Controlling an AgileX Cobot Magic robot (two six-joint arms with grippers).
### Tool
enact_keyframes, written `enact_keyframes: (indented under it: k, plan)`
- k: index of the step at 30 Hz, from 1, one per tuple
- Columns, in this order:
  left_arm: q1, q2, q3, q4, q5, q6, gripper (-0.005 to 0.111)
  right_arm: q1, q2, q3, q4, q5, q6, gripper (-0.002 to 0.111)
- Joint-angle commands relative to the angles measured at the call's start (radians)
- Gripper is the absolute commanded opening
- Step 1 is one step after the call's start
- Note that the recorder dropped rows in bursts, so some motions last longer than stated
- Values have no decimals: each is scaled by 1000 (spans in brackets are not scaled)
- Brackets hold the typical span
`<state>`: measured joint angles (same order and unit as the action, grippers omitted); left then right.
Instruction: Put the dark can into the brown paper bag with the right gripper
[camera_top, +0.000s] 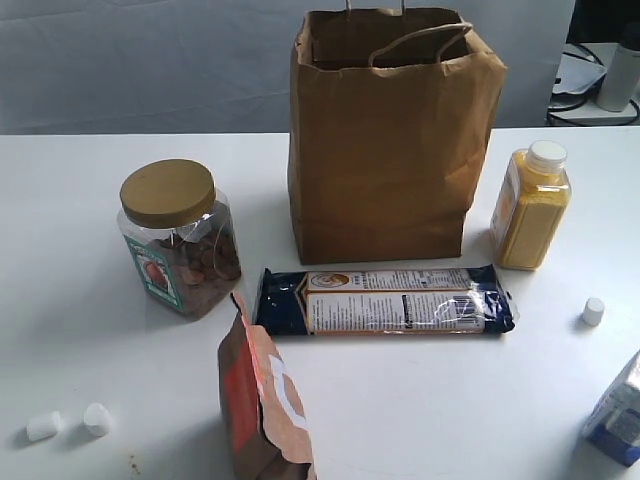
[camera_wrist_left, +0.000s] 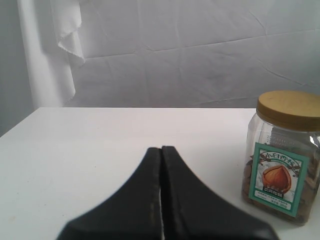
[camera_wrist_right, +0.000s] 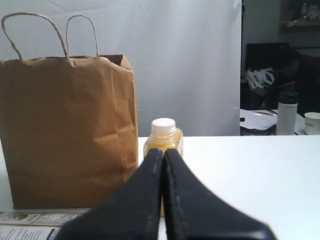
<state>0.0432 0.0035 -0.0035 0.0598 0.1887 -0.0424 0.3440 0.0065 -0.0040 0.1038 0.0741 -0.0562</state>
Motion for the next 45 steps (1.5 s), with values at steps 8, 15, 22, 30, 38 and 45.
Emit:
enact_keyframes:
  k: [8, 15, 22, 30, 38, 45]
  plan:
    - [-6, -3, 4, 3, -9, -3, 0, -5, -7, 4, 43, 43, -23, 0]
    - [-6, -3, 4, 3, -9, -3, 0, -5, -7, 4, 51, 57, -22, 0]
    - [-6, -3, 4, 3, -9, -3, 0, -5, -7, 4, 59, 60, -22, 0]
    - [-6, -3, 4, 3, -9, -3, 0, -5, -7, 4, 62, 60, -22, 0]
    - [-6, -3, 4, 3, -9, -3, 0, -5, -7, 4, 61, 60, -20, 0]
    - [-6, -3, 4, 3, -9, -3, 0, -5, -7, 4, 61, 60, -22, 0]
